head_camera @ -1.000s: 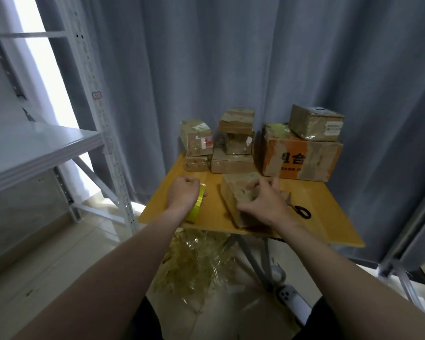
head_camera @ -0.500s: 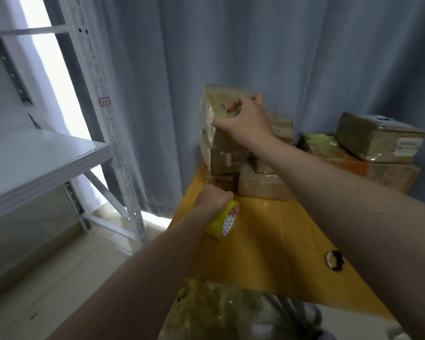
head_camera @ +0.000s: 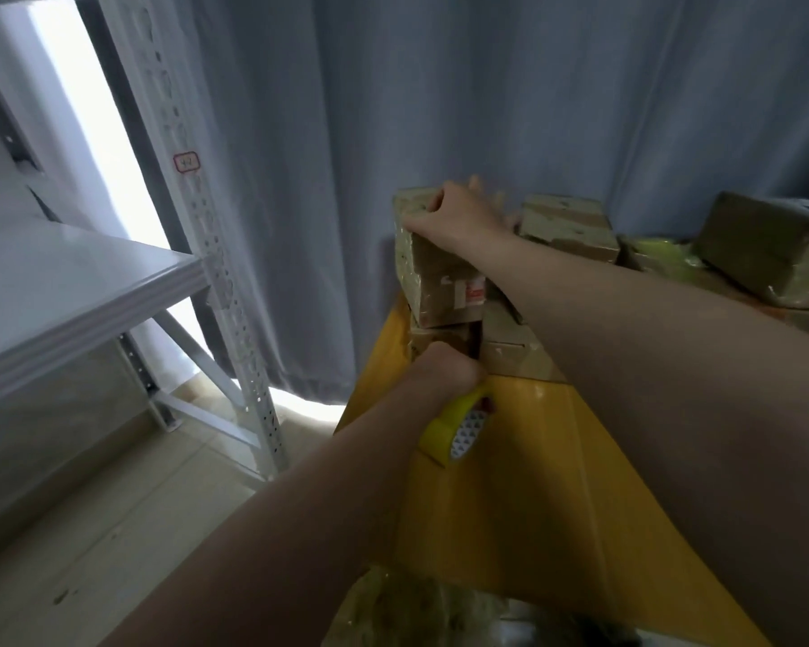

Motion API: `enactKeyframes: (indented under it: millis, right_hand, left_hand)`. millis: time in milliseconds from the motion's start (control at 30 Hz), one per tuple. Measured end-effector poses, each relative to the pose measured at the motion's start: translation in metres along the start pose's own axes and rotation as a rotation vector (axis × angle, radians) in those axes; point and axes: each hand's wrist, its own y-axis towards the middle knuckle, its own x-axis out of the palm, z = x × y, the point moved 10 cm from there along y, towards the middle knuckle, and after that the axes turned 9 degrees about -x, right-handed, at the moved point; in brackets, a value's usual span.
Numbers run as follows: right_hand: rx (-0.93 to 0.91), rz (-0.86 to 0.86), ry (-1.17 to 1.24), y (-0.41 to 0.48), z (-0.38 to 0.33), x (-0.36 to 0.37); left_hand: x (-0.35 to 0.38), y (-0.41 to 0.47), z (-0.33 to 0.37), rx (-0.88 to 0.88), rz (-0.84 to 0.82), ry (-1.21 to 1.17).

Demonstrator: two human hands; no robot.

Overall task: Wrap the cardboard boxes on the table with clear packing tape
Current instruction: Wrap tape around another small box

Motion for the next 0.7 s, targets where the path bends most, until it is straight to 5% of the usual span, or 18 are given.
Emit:
enactKeyframes:
  millis: [400, 700]
  right_hand:
    - [-0.247, 0.25, -0.129, -0.099, 0.039, -0.097]
    - [0.074, 0.304, -0.326, -0.176, 0.199, -0.197]
  left_hand:
    - [-0.01, -0.049, -0.014, -0.012, 0.085, -0.207]
    - [0.088, -0.083, 0.064, 0.052, -0.001, -0.529]
